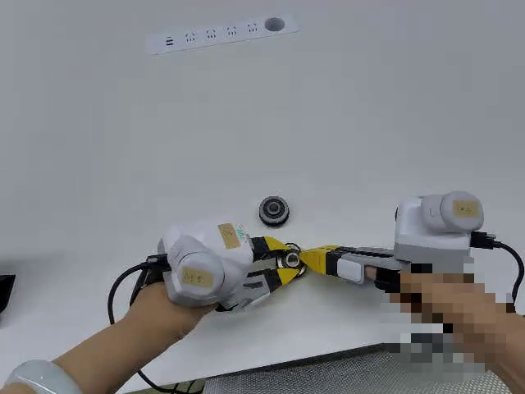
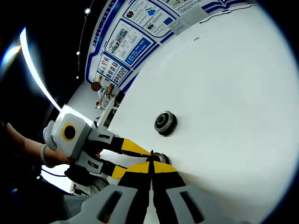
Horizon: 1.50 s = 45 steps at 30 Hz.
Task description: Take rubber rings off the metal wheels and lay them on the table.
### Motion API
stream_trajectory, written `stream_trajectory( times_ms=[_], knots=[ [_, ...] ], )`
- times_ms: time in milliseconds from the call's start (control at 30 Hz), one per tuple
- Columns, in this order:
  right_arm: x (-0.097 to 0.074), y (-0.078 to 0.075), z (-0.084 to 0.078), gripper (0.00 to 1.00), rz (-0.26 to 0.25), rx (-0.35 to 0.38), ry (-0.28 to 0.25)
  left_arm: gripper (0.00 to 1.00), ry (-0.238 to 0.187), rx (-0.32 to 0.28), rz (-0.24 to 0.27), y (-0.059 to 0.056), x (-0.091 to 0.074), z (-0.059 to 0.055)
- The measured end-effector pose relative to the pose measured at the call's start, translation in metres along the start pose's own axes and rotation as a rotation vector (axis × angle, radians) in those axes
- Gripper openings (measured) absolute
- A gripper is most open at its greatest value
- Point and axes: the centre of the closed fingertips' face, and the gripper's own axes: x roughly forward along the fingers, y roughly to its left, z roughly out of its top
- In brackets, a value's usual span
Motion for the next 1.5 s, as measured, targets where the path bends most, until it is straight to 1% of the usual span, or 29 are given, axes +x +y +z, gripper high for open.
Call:
stream_trajectory(
  times_ms=[167, 233, 300, 400, 800, 900, 1000, 1100, 1167, 1367, 1433, 1500],
  knots=[
    [0.0, -0.001, 0.0, 0.02, 0.0, 0.003, 0.002, 0.24, -0.01, 0.023, 0.013, 0.0, -0.004, 0.0],
    [0.0, 0.0, 0.0, 0.02, 0.001, 0.002, 0.003, 0.27, -0.013, 0.03, 0.024, 0.001, -0.005, 0.0],
    [0.0, 0.001, 0.0, 0.02, 0.005, 0.003, 0.002, 0.33, -0.012, 0.027, 0.034, 0.004, -0.006, -0.002],
    [0.0, 0.003, 0.0, 0.02, 0.011, 0.003, 0.002, 0.38, -0.008, 0.024, 0.042, 0.005, -0.008, -0.004],
    [-0.001, 0.023, 0.002, 0.02, 0.056, 0.014, -0.015, 0.53, -0.017, -0.018, 0.082, 0.011, -0.018, -0.014],
    [-0.005, 0.027, 0.004, 0.02, 0.064, 0.019, -0.029, 0.56, -0.025, -0.031, 0.094, 0.012, -0.022, -0.015],
    [-0.012, 0.028, 0.012, 0.02, 0.067, 0.028, -0.06, 0.61, -0.025, -0.048, 0.108, 0.014, -0.025, -0.018],
    [-0.021, 0.024, 0.021, 0.02, 0.054, 0.043, -0.099, 0.64, -0.023, -0.063, 0.119, 0.015, -0.028, -0.022],
    [-0.026, 0.018, 0.025, 0.02, 0.043, 0.049, -0.111, 0.64, -0.023, -0.066, 0.121, 0.015, -0.029, -0.023],
    [-0.041, -0.005, 0.032, 0.02, -0.01, 0.083, -0.155, 0.69, -0.006, -0.087, 0.13, 0.014, -0.031, -0.03],
    [-0.045, -0.013, 0.034, 0.02, -0.037, 0.091, -0.167, 0.69, -0.008, -0.089, 0.13, 0.013, -0.032, -0.03],
    [-0.047, -0.019, 0.036, 0.02, -0.051, 0.1, -0.179, 0.69, -0.011, -0.088, 0.129, 0.012, -0.032, -0.03]
  ],
)
